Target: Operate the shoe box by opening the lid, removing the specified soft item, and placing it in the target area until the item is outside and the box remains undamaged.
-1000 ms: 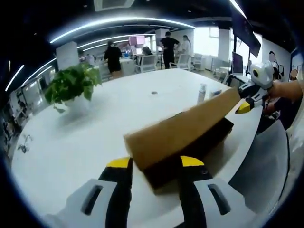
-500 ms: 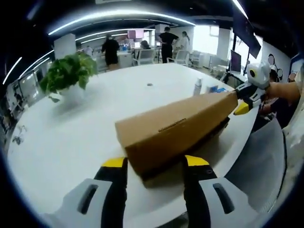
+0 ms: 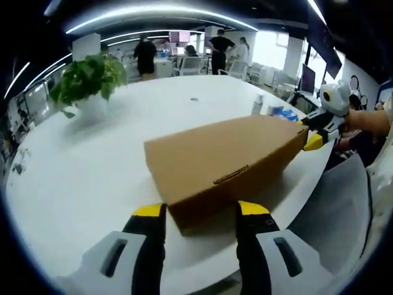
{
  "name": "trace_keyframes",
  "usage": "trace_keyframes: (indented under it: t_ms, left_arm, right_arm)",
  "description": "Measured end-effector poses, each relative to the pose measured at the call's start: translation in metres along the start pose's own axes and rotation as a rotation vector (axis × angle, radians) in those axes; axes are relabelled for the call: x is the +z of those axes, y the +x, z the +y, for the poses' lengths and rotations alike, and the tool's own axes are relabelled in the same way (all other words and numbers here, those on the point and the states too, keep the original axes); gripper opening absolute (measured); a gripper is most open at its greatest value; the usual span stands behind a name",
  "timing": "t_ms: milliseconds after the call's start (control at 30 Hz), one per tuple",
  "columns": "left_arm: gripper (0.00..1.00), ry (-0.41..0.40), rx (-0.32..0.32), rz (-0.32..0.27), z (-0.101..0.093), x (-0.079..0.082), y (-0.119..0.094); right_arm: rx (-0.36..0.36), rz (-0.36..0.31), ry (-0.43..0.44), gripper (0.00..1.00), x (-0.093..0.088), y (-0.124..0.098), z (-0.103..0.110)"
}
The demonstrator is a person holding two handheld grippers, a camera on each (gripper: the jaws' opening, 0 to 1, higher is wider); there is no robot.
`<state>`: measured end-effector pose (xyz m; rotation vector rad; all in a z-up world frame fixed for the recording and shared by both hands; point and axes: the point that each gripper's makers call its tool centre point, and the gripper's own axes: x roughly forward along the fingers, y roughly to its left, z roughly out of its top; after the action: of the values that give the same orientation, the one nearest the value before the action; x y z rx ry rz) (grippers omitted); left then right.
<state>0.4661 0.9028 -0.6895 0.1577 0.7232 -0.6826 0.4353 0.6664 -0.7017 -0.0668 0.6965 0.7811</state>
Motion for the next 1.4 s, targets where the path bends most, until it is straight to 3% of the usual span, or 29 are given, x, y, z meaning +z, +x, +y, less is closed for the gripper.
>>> trace_keyframes:
  t_ms: [267,600,1167,1400]
  left_arm:
    - [0.43,-0.017,-0.003,0.019,-0.002,-0.011,0.007]
    - [0.43,-0.024,-0.001,0.048,-0.001,-0.022,0.016]
    - [0.43,-0.03,0.002,0.085,-0.001,-0.031,0.027]
    - [0.43,-0.028,0.005,0.084,0.002,-0.028,0.029]
  right_arm:
    - [-0.003,0.014,0.02,0.41,-0.007,0.006,-0.002]
    - [-0.028,0.055,-0.042,0.4,-0.019,0.016,-0.004]
    - [-0.062,0.074,-0.087,0.38,-0.028,0.023,-0.007]
    - [-0.066,0.072,-0.086,0.38,-0.025,0.026,-0.013]
